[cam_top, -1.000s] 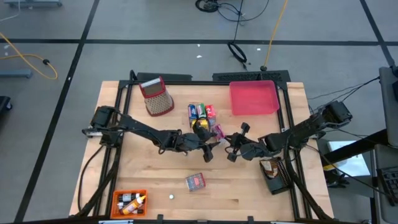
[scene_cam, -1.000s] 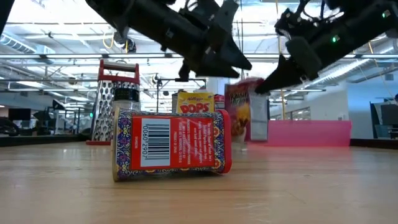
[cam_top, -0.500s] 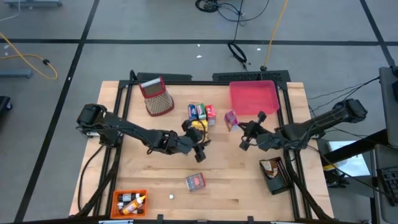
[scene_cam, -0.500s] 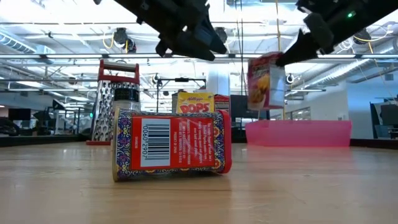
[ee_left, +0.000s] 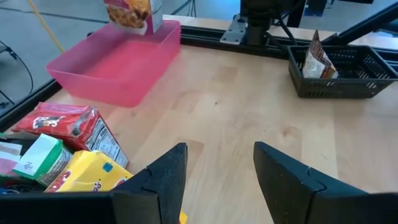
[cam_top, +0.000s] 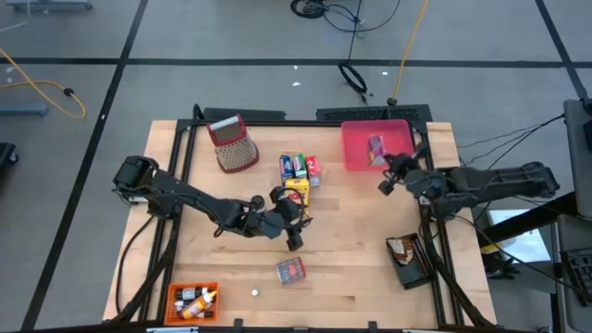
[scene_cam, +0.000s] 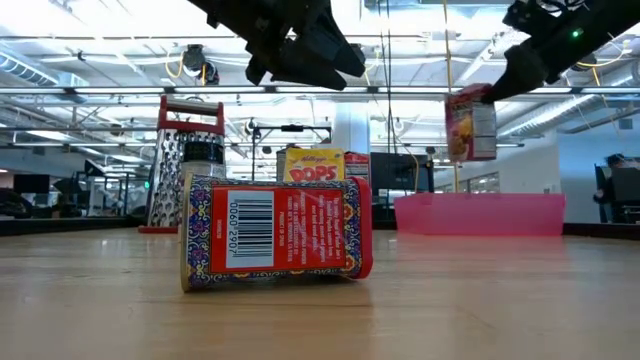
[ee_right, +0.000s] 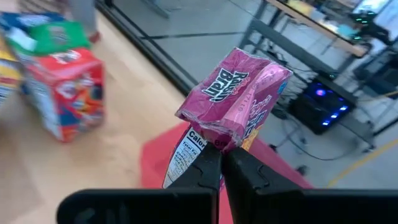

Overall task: Pick & Place Kitchen Items
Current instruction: Put the violet cereal box into the pink bin

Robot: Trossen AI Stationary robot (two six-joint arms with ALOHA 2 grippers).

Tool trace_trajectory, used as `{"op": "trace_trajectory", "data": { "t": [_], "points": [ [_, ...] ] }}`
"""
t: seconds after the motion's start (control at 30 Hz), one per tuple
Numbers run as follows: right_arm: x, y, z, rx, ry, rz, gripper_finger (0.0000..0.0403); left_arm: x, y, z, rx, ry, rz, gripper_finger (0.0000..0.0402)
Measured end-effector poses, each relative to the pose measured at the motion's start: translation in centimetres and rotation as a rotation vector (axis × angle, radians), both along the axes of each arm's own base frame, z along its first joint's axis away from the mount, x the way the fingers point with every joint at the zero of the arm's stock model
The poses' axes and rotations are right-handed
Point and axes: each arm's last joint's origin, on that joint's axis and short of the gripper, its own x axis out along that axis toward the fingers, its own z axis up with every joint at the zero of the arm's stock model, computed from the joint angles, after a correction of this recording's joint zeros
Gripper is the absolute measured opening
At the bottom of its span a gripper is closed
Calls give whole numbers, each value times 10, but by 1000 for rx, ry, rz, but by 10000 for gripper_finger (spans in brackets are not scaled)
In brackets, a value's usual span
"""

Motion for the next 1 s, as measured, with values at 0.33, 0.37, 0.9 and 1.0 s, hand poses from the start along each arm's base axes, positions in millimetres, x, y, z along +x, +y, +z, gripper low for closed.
{"op": "trace_trajectory", "data": {
  "t": [0.33,0.37,0.9,1.0],
  "points": [
    [-20,-26,-6,-17,114,-116,0,0,0,0,-9,-6,5,186],
    [-20,-29,-9,-12,121,-117,0,0,0,0,-10,-7,5,186],
    [-31,-79,-47,38,47,-267,0,1,-1,1,-13,-20,3,186],
    [-35,-86,-56,39,50,-262,0,1,-1,1,-12,-21,1,186]
  ]
}}
